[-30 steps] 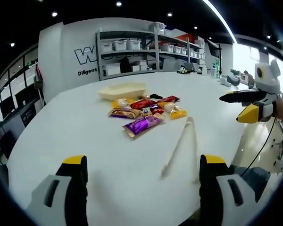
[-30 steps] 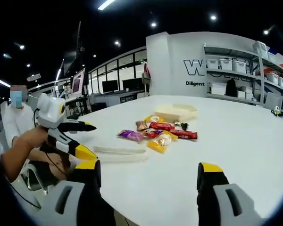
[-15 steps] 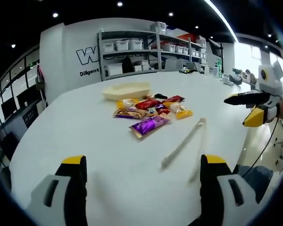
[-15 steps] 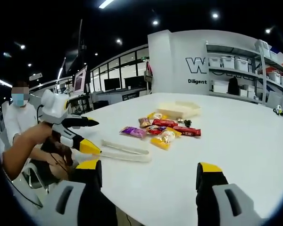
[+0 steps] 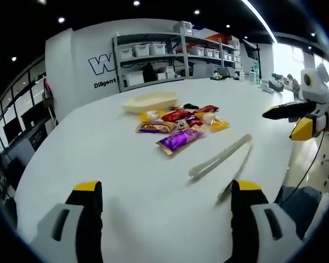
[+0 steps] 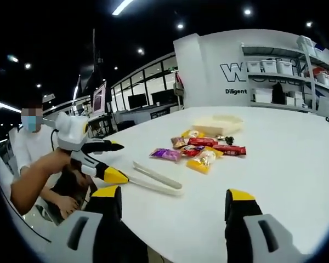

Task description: Place the target food into the container with the food tongs after gripping and lifting it, then release it inside without dropping or visibly crushing the food.

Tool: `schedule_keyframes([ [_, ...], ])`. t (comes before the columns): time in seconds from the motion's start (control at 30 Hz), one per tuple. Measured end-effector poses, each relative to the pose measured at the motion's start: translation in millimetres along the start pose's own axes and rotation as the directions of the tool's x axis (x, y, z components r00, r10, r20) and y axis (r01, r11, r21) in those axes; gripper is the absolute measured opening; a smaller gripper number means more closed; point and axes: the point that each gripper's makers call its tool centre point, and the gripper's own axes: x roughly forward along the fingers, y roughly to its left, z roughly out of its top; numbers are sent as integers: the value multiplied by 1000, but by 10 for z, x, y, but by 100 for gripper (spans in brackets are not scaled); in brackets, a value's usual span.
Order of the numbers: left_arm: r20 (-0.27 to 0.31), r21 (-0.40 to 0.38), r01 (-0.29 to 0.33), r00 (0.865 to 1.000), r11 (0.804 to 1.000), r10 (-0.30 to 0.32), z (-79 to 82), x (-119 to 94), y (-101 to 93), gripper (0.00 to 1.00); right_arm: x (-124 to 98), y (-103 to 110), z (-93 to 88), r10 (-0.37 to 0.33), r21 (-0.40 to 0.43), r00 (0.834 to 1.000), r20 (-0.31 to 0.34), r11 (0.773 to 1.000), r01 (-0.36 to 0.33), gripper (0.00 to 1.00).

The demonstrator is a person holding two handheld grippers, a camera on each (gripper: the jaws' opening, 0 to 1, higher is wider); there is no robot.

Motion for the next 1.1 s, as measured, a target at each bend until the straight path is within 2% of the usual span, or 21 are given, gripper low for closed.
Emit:
schedule_keyframes([
  [0.07, 5, 1, 9, 1000, 1000, -9, 13, 2, -10, 96, 26, 20, -7, 24, -12, 1000, -5, 1000, -24, 71],
  [0.1, 5, 0, 15, 1000, 1000, -15, 16, 5, -18, 97, 46, 82, 12, 67, -11, 998, 11, 998, -67, 68],
  [0.13, 8, 0, 25, 1000, 1000, -25, 22, 7, -39, 97, 56, 95, 14, 79, 15, 997, 17, 997, -79, 66],
  [0.23, 18, 13, 55, 998, 998, -56, 30, 5, -115, 97, 97, 82, 8, 84, 24, 996, 28, 996, -84, 64],
  [0.47, 19, 29, 105, 994, 994, -106, 36, 17, -222, 97, 238, 58, -86, 103, -45, 995, -15, 994, -103, 56],
  [0.63, 54, 67, 157, 986, 985, -161, 105, 14, -363, 93, 341, 95, -124, 126, -102, 991, -48, 986, -131, 50],
  [0.7, 52, 65, 164, 984, 984, -168, 99, 32, -379, 94, 388, 102, -130, 133, -114, 990, -55, 984, -139, 49],
  [0.8, 36, 50, 208, 977, 977, -210, 60, 42, -451, 93, 443, 102, -152, 145, -116, 987, -69, 982, -152, 48],
  [0.93, 11, 64, 220, 975, 974, -221, -9, 58, -475, 93, 474, 105, -166, 150, -131, 985, -80, 978, -160, 45],
  [1.03, 14, 55, 231, 973, 971, -232, -7, 59, -499, 92, 503, 95, -191, 149, -142, 985, -92, 977, -161, 41],
  [1.1, 20, 69, 238, 971, 969, -240, 5, 60, -523, 90, 501, 109, -192, 161, -118, 983, -93, 978, -172, 40],
])
